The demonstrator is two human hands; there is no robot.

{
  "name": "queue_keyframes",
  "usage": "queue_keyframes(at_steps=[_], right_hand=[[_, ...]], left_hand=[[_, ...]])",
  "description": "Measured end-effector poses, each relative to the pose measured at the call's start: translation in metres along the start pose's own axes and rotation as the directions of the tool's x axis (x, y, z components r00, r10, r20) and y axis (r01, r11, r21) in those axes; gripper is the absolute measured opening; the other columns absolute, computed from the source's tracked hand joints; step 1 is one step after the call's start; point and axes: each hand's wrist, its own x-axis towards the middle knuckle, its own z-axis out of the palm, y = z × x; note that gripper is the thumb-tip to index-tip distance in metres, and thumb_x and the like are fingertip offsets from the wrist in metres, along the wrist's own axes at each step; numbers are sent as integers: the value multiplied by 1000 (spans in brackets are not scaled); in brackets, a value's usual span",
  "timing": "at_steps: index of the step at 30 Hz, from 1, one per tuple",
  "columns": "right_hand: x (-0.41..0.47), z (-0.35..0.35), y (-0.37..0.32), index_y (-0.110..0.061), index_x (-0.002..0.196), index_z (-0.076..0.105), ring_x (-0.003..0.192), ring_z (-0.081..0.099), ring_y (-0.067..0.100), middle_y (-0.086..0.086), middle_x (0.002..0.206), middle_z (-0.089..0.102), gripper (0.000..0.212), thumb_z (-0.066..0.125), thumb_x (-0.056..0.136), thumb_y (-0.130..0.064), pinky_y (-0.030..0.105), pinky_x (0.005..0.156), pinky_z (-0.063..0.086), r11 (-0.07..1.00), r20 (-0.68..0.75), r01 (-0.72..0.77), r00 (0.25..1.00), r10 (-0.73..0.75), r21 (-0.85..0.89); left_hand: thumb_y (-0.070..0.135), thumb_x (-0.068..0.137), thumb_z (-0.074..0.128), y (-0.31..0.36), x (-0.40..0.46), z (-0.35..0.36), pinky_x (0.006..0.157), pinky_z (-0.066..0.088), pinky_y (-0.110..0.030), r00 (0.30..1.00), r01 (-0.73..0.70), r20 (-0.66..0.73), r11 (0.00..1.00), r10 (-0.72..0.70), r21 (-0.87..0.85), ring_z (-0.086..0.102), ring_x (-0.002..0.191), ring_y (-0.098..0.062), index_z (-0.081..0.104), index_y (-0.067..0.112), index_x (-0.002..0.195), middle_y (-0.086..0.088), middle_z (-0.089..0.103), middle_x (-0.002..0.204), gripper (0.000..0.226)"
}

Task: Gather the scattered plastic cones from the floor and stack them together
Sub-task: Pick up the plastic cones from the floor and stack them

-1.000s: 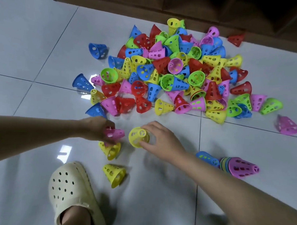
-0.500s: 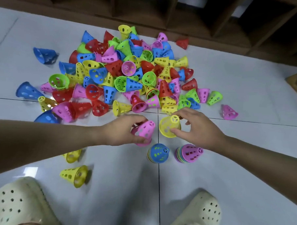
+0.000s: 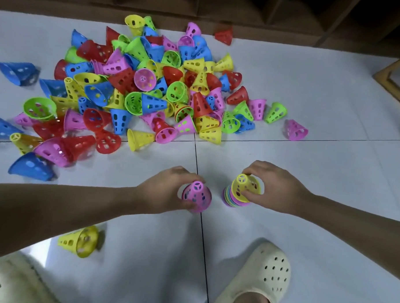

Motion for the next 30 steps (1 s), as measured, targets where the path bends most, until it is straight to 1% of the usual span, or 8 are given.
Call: queue_keyframes(at_steps=[3,7,13,17,20,24,27,30], right_hand=[[-6,2,11,-37,103,59,100,54,3,-18,101,56,37,56,77,-63,29,84,48,1000,18,-20,1000,20,4],[-15,5,25,-34,110,60,106,54,2,-21,107,55,39,67,78,-56,30,86,48,999,27,-44,999,45,-30],[-3,3,12,-35,109,61,97,46,-5,-23,107,53,38,71,78,-53,32,88,48,999,-1,-17,1000,17,42],[24,3,-30,-31,108,63,100,47,-3,-22,107,54,37,69,79,-52,33,93,48,992,-32,88,996,-85,92],[43,7,-77,-28,110,62,110,50,2,-19,110,55,36,67,82,-51,30,95,46,975,-29,201,980,-199,93],[70,29,-145,-19,107,65,110,50,16,-5,107,60,32,71,83,-40,29,95,42,930,-70,346,938,-340,125],[88,60,-186,-17,108,65,111,48,18,-2,108,60,34,71,84,-40,30,95,42,917,-38,368,930,-367,150],[99,101,-229,-16,113,63,113,48,19,0,113,60,38,70,85,-41,32,97,42,925,23,307,947,-321,225]], left_hand=[[45,79,81,2,2,7,94,48,-30,998,-54,32,998,52,43,55,108,-11,59,29,132,8,66,118,60],[47,79,81,1,5,7,96,47,-25,993,-98,79,992,92,82,56,111,-14,59,24,135,6,65,124,65],[47,81,78,-16,-1,-16,106,36,-22,991,-56,126,981,33,184,49,125,-15,50,23,145,4,57,139,74],[46,82,78,-36,-23,-48,102,26,-11,991,40,113,964,-72,263,45,128,-11,47,28,145,7,54,140,72],[50,79,79,-56,-53,-77,102,32,-17,969,176,113,933,-221,315,43,131,-9,39,34,148,10,50,143,81],[57,73,80,-91,-105,-110,104,38,-25,885,275,210,831,-415,484,42,135,-15,24,34,155,5,44,150,102],[61,71,80,-116,-141,-117,107,39,-30,811,283,277,760,-515,584,41,136,-18,17,31,157,1,41,153,111],[58,72,81,-141,-174,-110,106,41,-32,772,257,340,752,-538,607,42,134,-17,17,32,157,4,42,150,109]])
